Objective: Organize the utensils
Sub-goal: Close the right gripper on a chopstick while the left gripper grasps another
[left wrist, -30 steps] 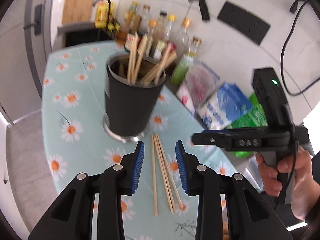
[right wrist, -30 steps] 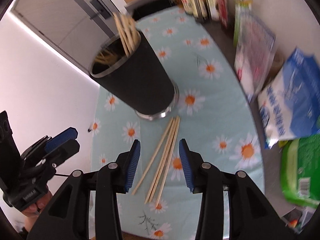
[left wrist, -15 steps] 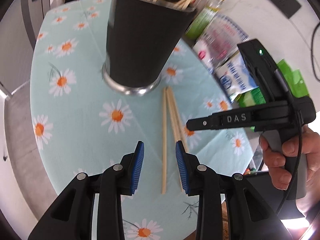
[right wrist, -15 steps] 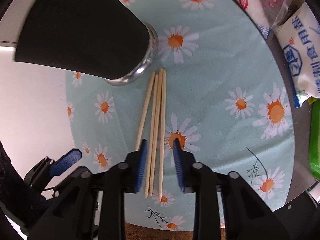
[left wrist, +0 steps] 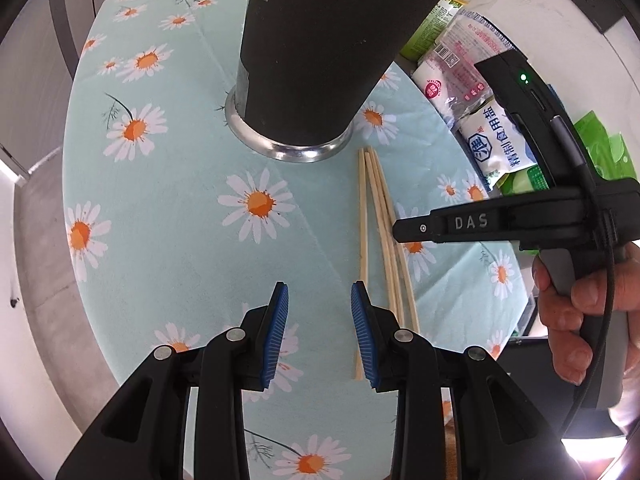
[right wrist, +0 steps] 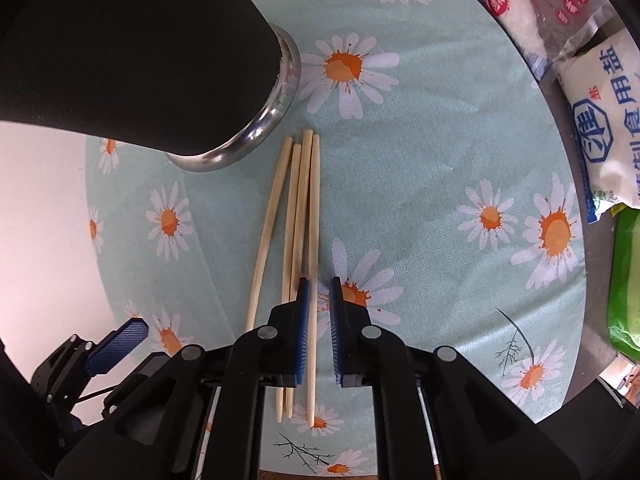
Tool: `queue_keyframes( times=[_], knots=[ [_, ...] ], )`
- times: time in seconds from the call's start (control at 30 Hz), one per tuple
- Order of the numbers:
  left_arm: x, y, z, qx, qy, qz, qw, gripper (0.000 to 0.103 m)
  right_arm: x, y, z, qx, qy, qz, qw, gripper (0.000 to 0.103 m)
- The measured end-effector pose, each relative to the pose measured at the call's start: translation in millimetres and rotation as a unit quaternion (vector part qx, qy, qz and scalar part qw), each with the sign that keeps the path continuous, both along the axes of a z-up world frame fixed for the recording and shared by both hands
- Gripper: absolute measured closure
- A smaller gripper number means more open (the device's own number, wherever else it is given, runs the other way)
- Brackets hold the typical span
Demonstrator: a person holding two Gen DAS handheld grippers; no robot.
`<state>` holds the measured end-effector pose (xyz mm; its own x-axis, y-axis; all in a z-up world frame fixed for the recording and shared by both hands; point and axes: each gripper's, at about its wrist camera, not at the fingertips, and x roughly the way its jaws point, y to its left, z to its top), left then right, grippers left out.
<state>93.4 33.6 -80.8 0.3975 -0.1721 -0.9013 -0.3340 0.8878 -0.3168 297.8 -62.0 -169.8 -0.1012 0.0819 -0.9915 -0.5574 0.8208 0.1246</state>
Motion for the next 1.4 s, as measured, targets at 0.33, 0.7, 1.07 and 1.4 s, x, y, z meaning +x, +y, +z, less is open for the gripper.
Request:
queue_keyframes(
  times=[0.33, 0.7, 1.07, 1.4],
  knots=[
    [0, 5, -6, -0.007, 0.006, 0.011, 0.9999, 0.071, -39, 26, -8, -0.039, -0.068, 0.024, 0.997, 0.097],
    [28, -3, -2, 0.002, 0.022, 0.006, 0.9997, 0.071, -22, 5, -1, 0.007, -0.012, -0.004, 1.0, 0.098],
    [67, -31, -15, 0.033, 0.063, -0.019, 0.9973, 0.071, 3, -36, 29, 0.074, 0.007, 0.006, 0.997, 0.098],
    [92, -46, -31, 0.069, 0.116, -0.032, 0.9903, 0.073, 30, -58, 42, 0.1, 0.026, 0.015, 0.995, 0.098]
  ],
)
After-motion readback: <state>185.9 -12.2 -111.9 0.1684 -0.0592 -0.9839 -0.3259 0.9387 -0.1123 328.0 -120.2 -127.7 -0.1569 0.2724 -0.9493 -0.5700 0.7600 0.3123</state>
